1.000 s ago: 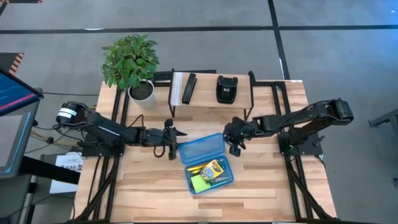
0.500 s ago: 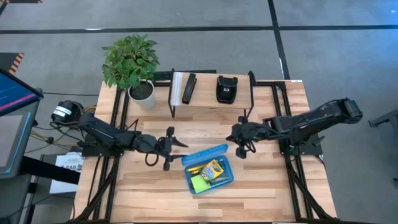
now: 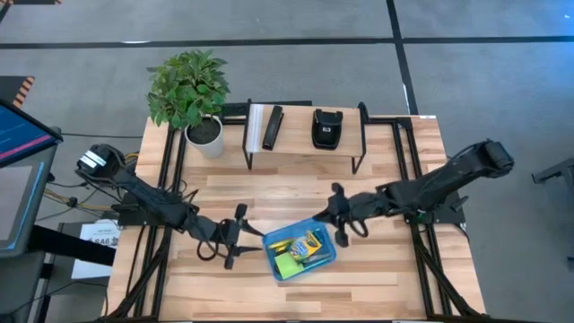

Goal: Pack school essentials
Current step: Close the supply box

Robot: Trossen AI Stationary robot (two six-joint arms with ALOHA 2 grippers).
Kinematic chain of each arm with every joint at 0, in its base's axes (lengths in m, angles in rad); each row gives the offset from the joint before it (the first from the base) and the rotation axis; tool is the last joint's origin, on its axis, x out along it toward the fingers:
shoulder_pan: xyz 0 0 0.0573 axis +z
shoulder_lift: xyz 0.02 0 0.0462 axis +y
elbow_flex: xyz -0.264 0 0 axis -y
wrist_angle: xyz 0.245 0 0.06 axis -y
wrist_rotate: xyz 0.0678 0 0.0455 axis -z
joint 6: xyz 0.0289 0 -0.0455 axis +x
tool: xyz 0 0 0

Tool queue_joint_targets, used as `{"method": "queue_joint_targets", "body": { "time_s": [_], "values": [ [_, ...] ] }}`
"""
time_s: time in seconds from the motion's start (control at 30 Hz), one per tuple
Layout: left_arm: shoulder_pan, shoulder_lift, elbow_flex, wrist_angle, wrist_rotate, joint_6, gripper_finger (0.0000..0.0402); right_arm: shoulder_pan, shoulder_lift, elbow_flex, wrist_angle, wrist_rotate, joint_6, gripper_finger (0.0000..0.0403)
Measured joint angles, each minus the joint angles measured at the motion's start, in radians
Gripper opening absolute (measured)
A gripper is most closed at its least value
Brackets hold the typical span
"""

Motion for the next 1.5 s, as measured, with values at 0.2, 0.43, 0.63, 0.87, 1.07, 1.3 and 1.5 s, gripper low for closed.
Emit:
{"method": "queue_joint_targets", "body": {
  "time_s": [0.2, 0.43, 0.63, 0.87, 1.07, 1.3, 1.5],
  "values": [
    [-0.026, 0.175, 0.006, 0.154, 0.004, -0.025, 0.0169, 0.021, 0.157, -0.003, 0.077, -0.035, 0.033, 0.0008],
    [-0.032, 0.340, 0.100, 0.162, 0.015, -0.061, 0.0169, 0.059, 0.285, -0.001, 0.140, -0.113, 0.061, 0.0008],
    [-0.050, 0.411, 0.193, 0.164, 0.047, -0.062, 0.0169, 0.098, 0.373, -0.002, 0.190, -0.130, 0.084, 0.0008],
    [-0.057, 0.473, 0.236, 0.138, 0.040, -0.090, 0.0169, 0.117, 0.452, 0.005, 0.249, -0.135, 0.132, 0.0008],
    [-0.058, 0.538, 0.241, 0.127, 0.009, -0.147, 0.0169, 0.096, 0.487, 0.001, 0.319, -0.141, 0.182, 0.0008],
    [-0.047, 0.513, 0.245, -0.025, -0.078, -0.165, 0.0169, 0.070, 0.481, 0.000, 0.316, -0.146, 0.206, 0.0013],
    [-0.008, 0.466, 0.243, -0.146, -0.110, -0.150, 0.0169, 0.076, 0.481, 0.000, 0.314, -0.145, 0.207, 0.0021]
  ]
}}
